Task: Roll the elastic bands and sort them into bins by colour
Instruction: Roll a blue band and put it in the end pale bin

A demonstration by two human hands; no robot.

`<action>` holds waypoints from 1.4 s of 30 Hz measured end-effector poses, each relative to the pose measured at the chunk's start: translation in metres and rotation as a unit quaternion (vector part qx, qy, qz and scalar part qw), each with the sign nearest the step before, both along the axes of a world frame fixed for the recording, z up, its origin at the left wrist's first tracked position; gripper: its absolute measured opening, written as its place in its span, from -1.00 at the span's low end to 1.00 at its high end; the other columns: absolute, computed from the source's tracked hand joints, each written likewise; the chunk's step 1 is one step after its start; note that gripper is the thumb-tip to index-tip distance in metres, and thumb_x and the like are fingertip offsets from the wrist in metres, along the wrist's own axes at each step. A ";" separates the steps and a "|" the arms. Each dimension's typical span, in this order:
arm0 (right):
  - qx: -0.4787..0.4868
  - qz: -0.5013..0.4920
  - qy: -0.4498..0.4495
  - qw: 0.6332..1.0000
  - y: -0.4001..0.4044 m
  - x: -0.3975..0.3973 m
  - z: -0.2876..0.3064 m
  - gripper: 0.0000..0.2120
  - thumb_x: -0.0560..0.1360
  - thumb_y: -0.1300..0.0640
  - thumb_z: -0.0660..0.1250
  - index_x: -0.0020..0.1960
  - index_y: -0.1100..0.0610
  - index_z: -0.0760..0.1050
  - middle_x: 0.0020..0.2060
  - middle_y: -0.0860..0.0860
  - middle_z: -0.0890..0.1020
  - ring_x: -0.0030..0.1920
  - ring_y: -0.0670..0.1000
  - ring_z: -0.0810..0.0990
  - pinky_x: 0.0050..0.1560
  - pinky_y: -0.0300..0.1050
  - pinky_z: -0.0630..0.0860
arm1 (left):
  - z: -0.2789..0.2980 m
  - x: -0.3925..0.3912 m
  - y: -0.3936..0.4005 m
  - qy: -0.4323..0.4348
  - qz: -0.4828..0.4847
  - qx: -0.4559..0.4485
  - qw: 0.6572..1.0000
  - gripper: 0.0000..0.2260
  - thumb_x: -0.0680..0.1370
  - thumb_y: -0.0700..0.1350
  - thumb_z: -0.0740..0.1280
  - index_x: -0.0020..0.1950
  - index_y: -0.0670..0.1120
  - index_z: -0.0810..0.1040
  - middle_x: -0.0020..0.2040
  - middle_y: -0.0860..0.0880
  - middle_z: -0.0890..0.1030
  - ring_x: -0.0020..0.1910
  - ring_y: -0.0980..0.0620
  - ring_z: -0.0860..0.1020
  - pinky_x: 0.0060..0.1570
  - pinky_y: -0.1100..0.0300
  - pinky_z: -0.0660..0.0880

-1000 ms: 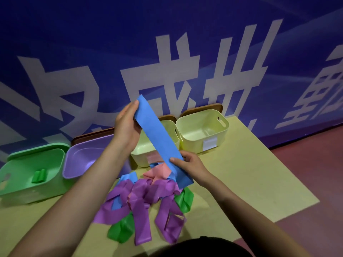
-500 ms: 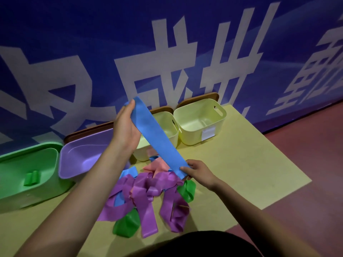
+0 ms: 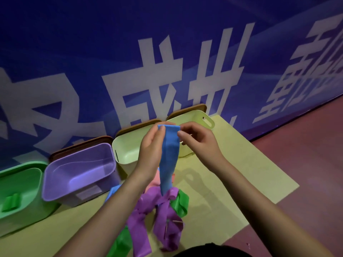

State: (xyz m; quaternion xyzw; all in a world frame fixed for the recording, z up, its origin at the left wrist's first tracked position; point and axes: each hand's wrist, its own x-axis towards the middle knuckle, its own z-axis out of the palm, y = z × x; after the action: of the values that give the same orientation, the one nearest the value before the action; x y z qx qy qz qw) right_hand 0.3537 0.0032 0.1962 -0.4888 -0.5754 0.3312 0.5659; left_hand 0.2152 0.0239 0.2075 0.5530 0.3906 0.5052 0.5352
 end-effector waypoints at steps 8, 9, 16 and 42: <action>-0.007 0.006 0.000 1.000 0.005 -0.005 0.011 -0.93 0.51 0.31 0.34 -0.16 0.28 0.52 -0.32 0.20 0.53 -0.30 -0.07 0.47 -0.27 -0.20 0.44 | -0.007 -0.002 0.000 -0.015 -0.030 -0.041 0.999 -0.81 0.63 -0.08 0.20 0.02 0.11 0.59 -0.01 -0.01 0.64 -0.02 0.06 0.58 -0.02 0.14 0.49; -0.007 0.005 0.006 1.000 0.006 -0.004 0.013 -0.92 0.51 0.32 0.34 -0.17 0.24 0.52 -0.33 0.15 0.52 -0.31 -0.10 0.46 -0.28 -0.24 0.43 | -0.009 -0.002 0.000 -0.008 -0.034 -0.050 0.998 -0.86 0.60 -0.04 0.23 -0.01 0.12 0.58 -0.06 -0.01 0.61 -0.06 0.08 0.56 -0.05 0.13 0.46; -0.002 -0.003 0.022 1.000 0.016 0.002 0.018 -0.91 0.51 0.31 0.34 -0.13 0.16 0.54 -0.29 0.07 0.56 -0.28 -0.11 0.51 -0.24 -0.24 0.49 | -0.014 0.003 -0.007 0.021 -0.073 -0.105 0.992 -0.85 0.65 -0.12 0.15 0.06 -0.02 0.52 -0.24 0.02 0.69 -0.24 0.08 0.66 -0.27 0.28 0.51; -0.002 0.074 -0.031 0.997 0.009 0.034 0.007 -0.64 0.48 0.32 0.14 0.08 0.05 0.61 -0.10 0.04 0.64 -0.15 -0.09 0.59 -0.10 -0.25 0.54 | -0.019 0.017 -0.006 0.020 -0.011 -0.106 0.994 -0.68 0.53 0.06 0.27 0.05 -0.18 0.56 -0.11 -0.16 0.54 -0.07 -0.05 0.47 0.01 0.06 0.39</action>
State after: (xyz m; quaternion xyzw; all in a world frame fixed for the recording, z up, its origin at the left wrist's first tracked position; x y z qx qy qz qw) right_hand 0.3875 0.0118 0.2032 -0.4561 -0.6268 0.3578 0.5207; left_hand 0.2324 0.0182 0.1881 0.5075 0.4461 0.4439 0.5885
